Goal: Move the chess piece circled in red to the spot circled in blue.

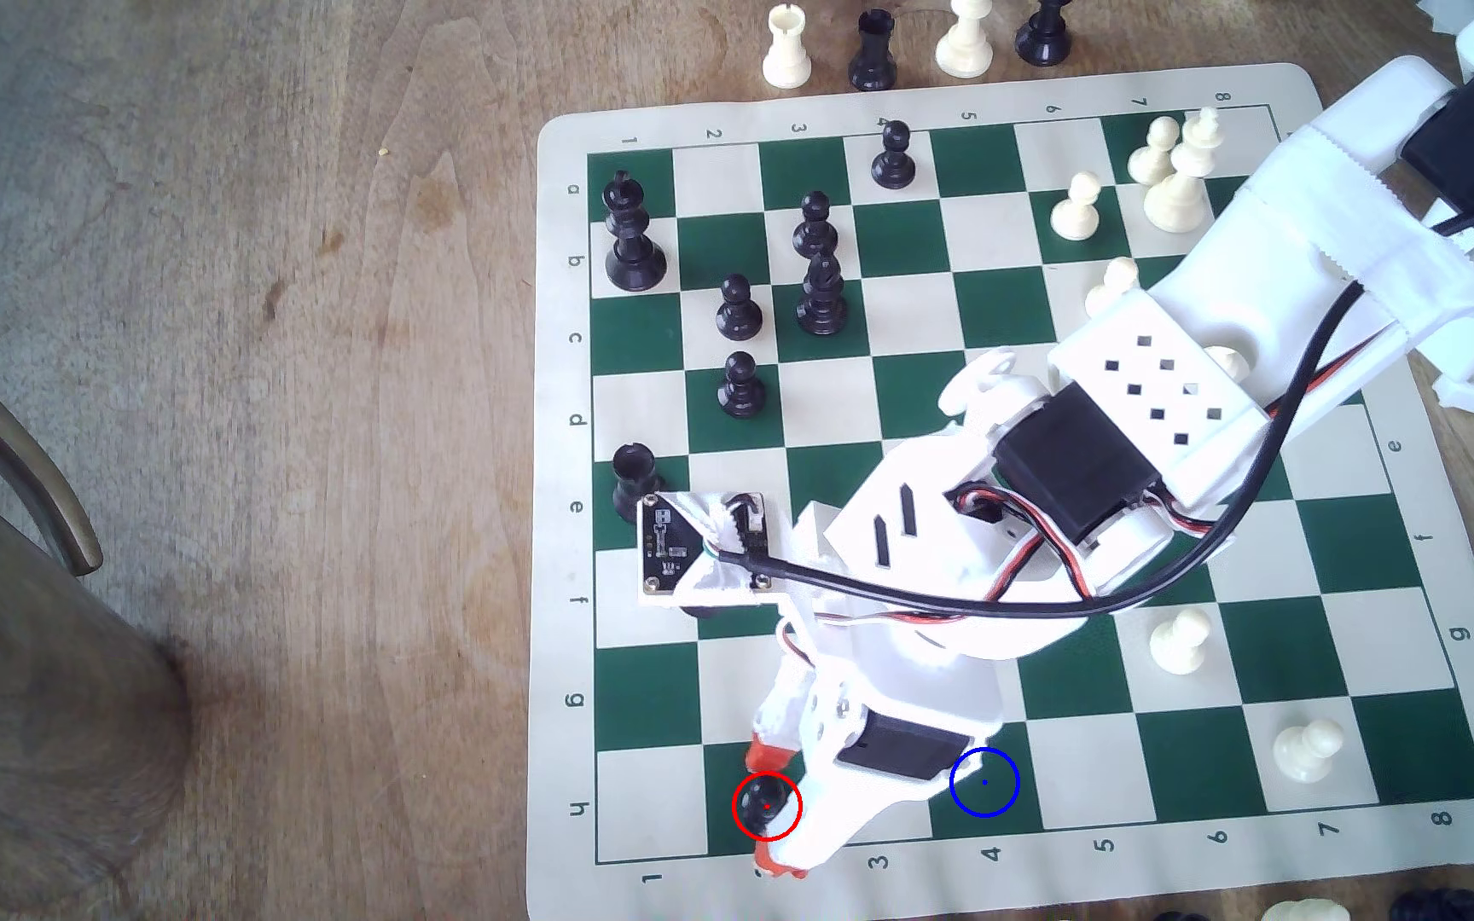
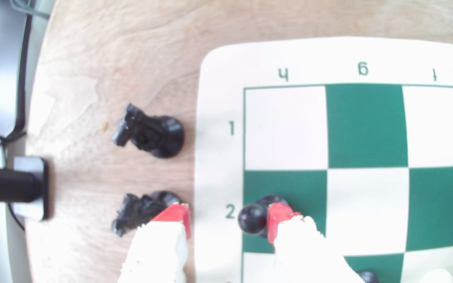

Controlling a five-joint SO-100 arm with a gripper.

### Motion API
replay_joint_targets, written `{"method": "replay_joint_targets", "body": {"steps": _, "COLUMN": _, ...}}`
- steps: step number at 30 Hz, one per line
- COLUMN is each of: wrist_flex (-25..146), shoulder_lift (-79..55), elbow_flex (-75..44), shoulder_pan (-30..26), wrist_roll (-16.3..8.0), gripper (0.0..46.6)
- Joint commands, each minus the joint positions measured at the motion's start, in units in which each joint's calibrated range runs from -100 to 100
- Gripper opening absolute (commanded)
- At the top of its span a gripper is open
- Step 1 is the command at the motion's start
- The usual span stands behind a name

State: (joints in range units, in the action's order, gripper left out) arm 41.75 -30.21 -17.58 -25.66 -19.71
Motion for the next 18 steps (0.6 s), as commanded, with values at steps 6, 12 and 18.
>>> {"method": "replay_joint_targets", "body": {"steps": 6, "wrist_flex": -5.47, "shoulder_lift": 0.49, "elbow_flex": 2.17, "shoulder_pan": 1.30, "wrist_roll": 0.29, "gripper": 15.8}}
{"method": "replay_joint_targets", "body": {"steps": 12, "wrist_flex": -5.80, "shoulder_lift": -0.10, "elbow_flex": 2.35, "shoulder_pan": 1.92, "wrist_roll": 0.34, "gripper": 16.0}}
{"method": "replay_joint_targets", "body": {"steps": 18, "wrist_flex": -6.21, "shoulder_lift": 0.41, "elbow_flex": 2.35, "shoulder_pan": 2.00, "wrist_roll": 0.05, "gripper": 13.3}}
